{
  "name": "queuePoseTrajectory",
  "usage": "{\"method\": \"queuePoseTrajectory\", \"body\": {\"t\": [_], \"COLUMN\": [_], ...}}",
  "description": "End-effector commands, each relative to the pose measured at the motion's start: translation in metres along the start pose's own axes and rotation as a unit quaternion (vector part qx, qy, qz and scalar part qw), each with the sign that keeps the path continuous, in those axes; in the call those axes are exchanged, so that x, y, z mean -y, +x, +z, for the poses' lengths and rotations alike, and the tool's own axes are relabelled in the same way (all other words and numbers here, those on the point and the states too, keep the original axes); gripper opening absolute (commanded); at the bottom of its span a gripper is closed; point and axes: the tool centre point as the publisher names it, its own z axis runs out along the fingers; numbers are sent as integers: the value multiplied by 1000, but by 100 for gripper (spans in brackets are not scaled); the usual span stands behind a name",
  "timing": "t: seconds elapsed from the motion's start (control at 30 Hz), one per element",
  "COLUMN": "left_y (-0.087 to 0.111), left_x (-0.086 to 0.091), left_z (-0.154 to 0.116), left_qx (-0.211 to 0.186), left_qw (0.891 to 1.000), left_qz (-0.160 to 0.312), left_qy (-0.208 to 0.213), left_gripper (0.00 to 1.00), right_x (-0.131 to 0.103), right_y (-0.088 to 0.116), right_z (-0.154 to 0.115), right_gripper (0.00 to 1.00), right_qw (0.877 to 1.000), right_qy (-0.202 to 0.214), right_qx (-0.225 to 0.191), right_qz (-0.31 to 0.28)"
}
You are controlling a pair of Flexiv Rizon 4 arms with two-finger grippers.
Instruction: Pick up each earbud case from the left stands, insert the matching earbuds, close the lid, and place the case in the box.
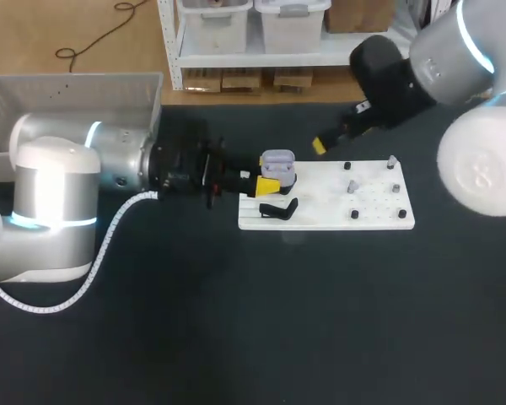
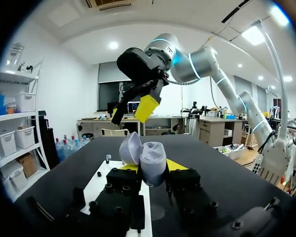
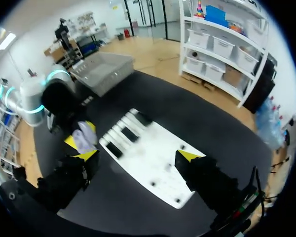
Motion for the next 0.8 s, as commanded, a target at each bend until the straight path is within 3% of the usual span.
{"method": "queuePoseTrajectory", "body": {"t": [0.03, 0.43, 0.8], "left_y": [-1, 0, 0], "left_x": [0, 0, 0], "left_z": [1, 1, 1], "left_qx": [-5, -9, -9], "left_qw": [1000, 1000, 1000], "left_qz": [0, 0, 0], "left_qy": [1, -1, -1], "left_gripper": [0, 0, 0], "right_x": [16, 76, 111], "right_y": [7, 38, 45], "right_z": [-12, 7, 28], "right_gripper": [100, 100, 100], "right_qw": [996, 975, 963], "right_qy": [89, 184, 199], "right_qx": [-30, -121, -180], "right_qz": [1, -6, -2]}}
